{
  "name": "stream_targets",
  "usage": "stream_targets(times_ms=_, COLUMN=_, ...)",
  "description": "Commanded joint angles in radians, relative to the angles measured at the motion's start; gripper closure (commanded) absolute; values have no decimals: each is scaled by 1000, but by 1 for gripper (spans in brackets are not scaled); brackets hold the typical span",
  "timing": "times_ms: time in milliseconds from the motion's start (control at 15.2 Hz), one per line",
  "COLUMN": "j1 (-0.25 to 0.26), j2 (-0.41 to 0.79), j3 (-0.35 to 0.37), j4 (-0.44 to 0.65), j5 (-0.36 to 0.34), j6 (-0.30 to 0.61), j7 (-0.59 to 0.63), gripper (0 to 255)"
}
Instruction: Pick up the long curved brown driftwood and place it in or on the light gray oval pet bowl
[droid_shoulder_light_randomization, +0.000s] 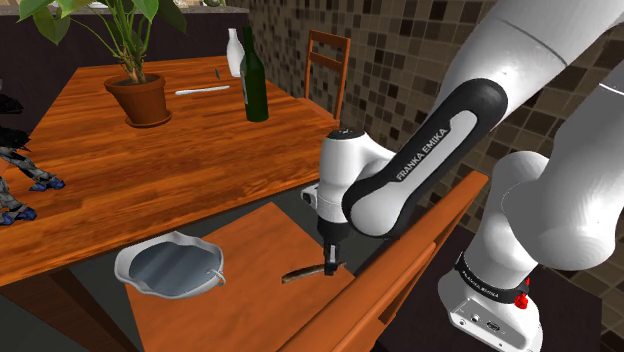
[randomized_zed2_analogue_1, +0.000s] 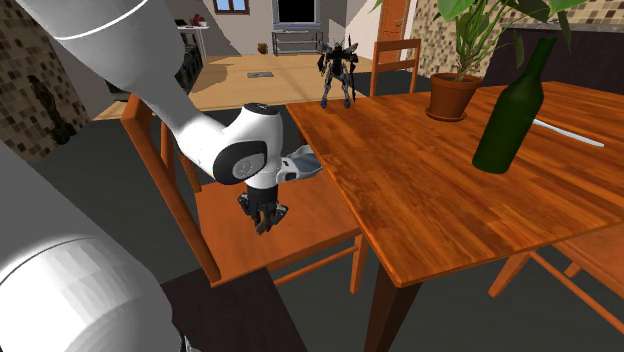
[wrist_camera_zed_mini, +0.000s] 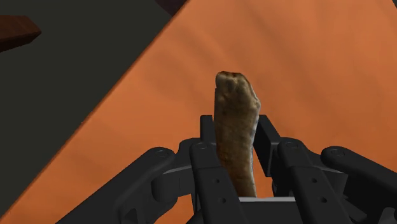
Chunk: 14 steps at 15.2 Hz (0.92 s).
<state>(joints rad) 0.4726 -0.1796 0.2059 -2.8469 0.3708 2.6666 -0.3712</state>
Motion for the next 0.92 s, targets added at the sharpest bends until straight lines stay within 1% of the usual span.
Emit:
stream_targets(times_ms=0, j1=11, j2=-79, j3=20, j4=-7, j5=-35, j6=-45, j7=11, gripper=255)
stream_targets(times_ms=528, j1=-15, j2=-210, j3=31, j4=20, j5=-53, j6=-203, j7=30, gripper=255)
stream_targets(times_ms=858, j1=-18, j2=-278, j3=23, j4=46, j5=-69, j6=-297, j7=44, gripper=255)
